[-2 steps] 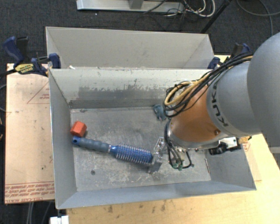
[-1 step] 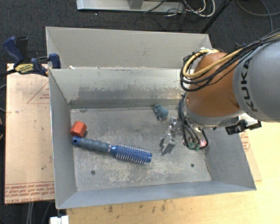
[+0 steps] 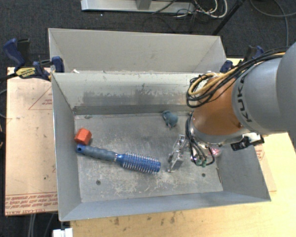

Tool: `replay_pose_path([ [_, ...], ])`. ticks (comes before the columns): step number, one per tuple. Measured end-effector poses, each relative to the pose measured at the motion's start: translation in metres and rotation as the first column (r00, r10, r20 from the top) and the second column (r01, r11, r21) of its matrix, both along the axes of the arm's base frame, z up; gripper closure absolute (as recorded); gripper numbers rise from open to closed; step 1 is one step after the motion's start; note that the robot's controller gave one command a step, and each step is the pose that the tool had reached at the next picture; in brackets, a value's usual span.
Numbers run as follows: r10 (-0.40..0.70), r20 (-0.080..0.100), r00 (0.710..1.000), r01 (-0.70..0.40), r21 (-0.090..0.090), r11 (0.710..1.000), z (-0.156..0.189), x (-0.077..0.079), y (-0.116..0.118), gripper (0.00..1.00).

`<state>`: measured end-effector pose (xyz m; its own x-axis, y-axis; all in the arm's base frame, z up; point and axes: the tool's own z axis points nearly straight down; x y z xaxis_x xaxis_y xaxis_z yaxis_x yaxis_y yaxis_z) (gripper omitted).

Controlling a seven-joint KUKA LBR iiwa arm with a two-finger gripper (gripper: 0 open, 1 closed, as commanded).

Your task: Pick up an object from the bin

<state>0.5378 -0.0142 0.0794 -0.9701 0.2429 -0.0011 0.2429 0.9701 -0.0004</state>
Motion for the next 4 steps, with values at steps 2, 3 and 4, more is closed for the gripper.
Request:
replay_pose_path([
  [2, 0.000, 0.026, 1.000, 0.000, 0.000, 1.000, -0.003, -0.053, 0.060, 0.00],
  [3, -0.001, 0.014, 1.000, 0.001, 0.002, 1.000, -0.006, -0.055, 0.059, 1.00],
  [4, -0.001, 0.014, 1.000, 0.001, 0.002, 1.000, -0.006, -0.055, 0.059, 1.00],
])
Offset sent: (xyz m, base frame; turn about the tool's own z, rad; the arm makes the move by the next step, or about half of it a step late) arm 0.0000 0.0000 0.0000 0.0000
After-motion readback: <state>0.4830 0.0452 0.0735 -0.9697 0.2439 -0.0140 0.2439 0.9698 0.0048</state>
